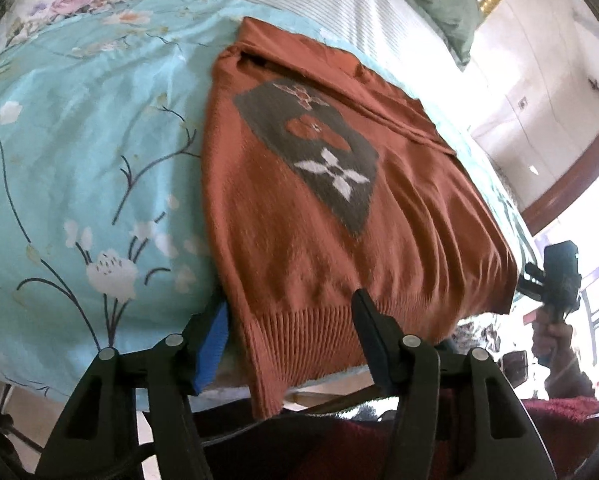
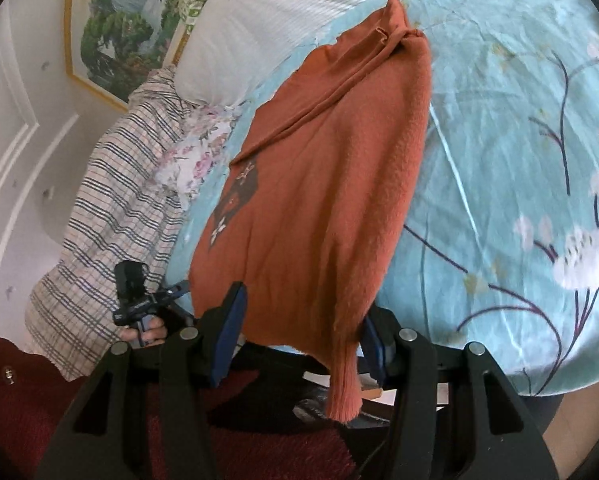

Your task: Fold small clothes

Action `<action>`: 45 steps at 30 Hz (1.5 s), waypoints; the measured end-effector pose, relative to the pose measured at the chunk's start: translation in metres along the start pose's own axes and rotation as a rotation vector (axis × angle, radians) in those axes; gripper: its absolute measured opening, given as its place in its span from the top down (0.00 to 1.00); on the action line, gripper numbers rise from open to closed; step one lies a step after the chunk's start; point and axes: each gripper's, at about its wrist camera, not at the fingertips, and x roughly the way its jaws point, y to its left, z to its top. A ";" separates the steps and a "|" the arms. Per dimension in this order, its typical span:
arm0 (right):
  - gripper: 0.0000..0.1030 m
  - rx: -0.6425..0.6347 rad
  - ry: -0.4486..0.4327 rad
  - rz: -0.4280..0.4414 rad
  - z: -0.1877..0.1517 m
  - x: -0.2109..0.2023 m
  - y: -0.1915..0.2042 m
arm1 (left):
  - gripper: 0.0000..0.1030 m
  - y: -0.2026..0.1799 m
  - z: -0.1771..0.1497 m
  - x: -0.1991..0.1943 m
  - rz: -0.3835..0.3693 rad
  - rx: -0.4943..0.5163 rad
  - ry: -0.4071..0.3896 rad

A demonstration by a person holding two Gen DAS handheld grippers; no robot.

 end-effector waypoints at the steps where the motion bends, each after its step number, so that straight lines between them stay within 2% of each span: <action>1: 0.47 0.002 0.008 0.000 -0.003 0.001 -0.004 | 0.48 0.000 -0.001 0.002 -0.001 0.007 0.013; 4: 0.47 -0.001 0.027 0.037 -0.010 0.004 -0.010 | 0.60 -0.001 -0.005 0.009 0.002 0.025 0.048; 5: 0.49 -0.011 0.027 0.038 -0.010 0.005 -0.010 | 0.69 -0.001 -0.006 0.010 0.014 0.035 0.044; 6: 0.52 -0.022 0.024 0.030 -0.009 0.008 -0.008 | 0.82 -0.001 -0.006 0.010 0.024 0.039 0.039; 8: 0.92 -0.024 0.012 0.044 -0.006 0.007 -0.006 | 0.90 0.002 -0.005 0.011 0.026 0.029 0.041; 10: 0.92 -0.021 -0.042 0.109 -0.004 -0.002 -0.004 | 0.91 0.001 -0.004 0.005 0.012 0.025 0.014; 11: 0.92 -0.019 -0.051 0.112 -0.004 -0.005 -0.004 | 0.91 0.001 -0.005 0.002 0.012 0.028 0.007; 13: 0.92 -0.013 -0.033 0.085 -0.005 -0.005 -0.010 | 0.90 0.002 -0.006 0.002 0.021 0.027 0.024; 15: 0.89 0.001 0.001 0.056 -0.009 0.001 -0.015 | 0.82 0.009 -0.007 0.009 0.022 0.003 0.066; 19: 0.89 0.005 0.034 0.024 -0.019 0.013 -0.018 | 0.75 0.017 -0.005 0.012 -0.043 -0.045 0.085; 21: 0.90 0.017 0.024 0.055 -0.019 0.017 -0.017 | 0.88 0.013 -0.006 0.012 -0.019 -0.014 0.072; 23: 0.92 0.017 -0.001 0.107 -0.016 0.012 -0.012 | 0.93 0.006 -0.007 0.011 0.012 0.026 0.063; 25: 0.93 0.005 -0.039 0.182 -0.010 0.003 -0.001 | 0.94 0.003 -0.005 0.002 -0.006 0.020 0.032; 27: 0.93 -0.015 -0.086 0.233 0.000 -0.010 0.011 | 0.95 -0.002 0.001 -0.015 -0.042 0.001 -0.032; 30: 0.93 -0.019 -0.159 0.295 0.018 -0.024 0.019 | 0.95 -0.008 0.012 -0.037 -0.083 -0.018 -0.123; 32: 0.93 -0.015 -0.198 0.305 0.028 -0.028 0.022 | 0.95 -0.010 0.024 -0.048 -0.100 -0.035 -0.180; 38: 0.93 -0.010 -0.305 0.261 0.077 -0.028 0.023 | 0.95 -0.020 0.076 -0.055 -0.100 -0.053 -0.323; 43: 0.93 -0.017 -0.375 0.132 0.143 -0.023 0.013 | 0.96 -0.022 0.142 -0.035 -0.041 -0.052 -0.387; 45: 0.93 -0.012 -0.378 0.073 0.166 -0.016 0.008 | 0.96 -0.021 0.166 -0.024 -0.013 -0.052 -0.398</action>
